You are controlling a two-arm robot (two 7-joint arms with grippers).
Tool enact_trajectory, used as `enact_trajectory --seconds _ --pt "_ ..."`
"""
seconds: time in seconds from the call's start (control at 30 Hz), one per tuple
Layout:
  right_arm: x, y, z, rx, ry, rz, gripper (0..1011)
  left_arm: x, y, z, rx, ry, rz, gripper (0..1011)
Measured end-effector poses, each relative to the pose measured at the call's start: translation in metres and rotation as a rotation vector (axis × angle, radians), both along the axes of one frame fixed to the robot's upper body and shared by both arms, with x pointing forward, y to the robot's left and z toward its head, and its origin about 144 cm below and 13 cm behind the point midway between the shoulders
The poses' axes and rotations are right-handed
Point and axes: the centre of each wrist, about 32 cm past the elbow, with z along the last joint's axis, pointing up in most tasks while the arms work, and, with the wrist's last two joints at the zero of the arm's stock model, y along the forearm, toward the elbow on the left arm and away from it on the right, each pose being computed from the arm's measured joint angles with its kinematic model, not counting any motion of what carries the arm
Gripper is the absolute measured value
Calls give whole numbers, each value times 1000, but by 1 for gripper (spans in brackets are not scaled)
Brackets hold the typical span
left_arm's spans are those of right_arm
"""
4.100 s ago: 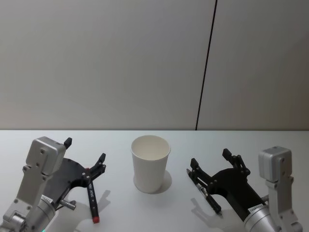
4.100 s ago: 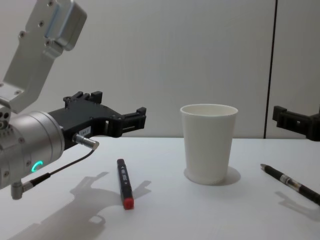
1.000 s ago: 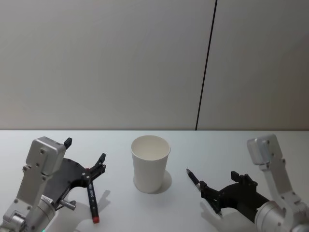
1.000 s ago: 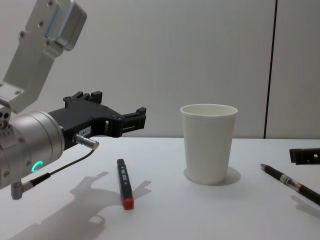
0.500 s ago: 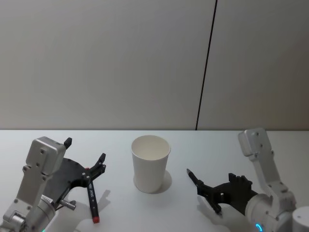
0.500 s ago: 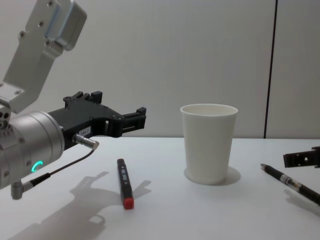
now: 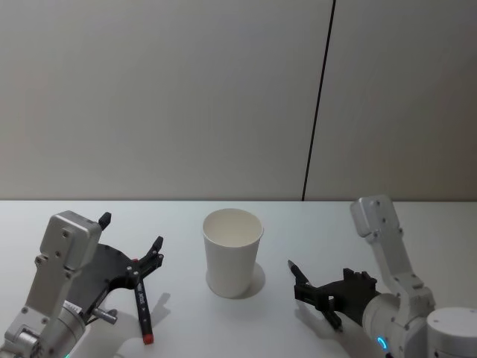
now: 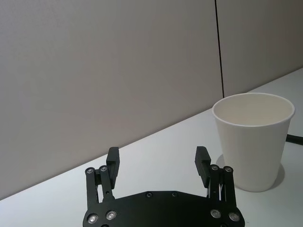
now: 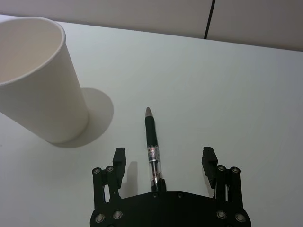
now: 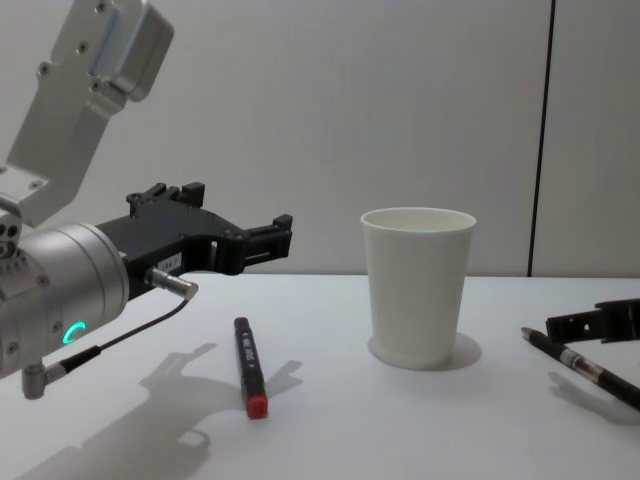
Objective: Place the pen into the pen holder.
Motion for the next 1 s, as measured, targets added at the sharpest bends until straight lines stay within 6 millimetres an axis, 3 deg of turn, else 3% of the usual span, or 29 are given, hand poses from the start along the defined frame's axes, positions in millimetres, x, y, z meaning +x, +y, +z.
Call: enact_trajectory --seconds 1.0 --pt "11 15 -13 -46 35 -18 1001 0 0 0 0 0 0 1003"
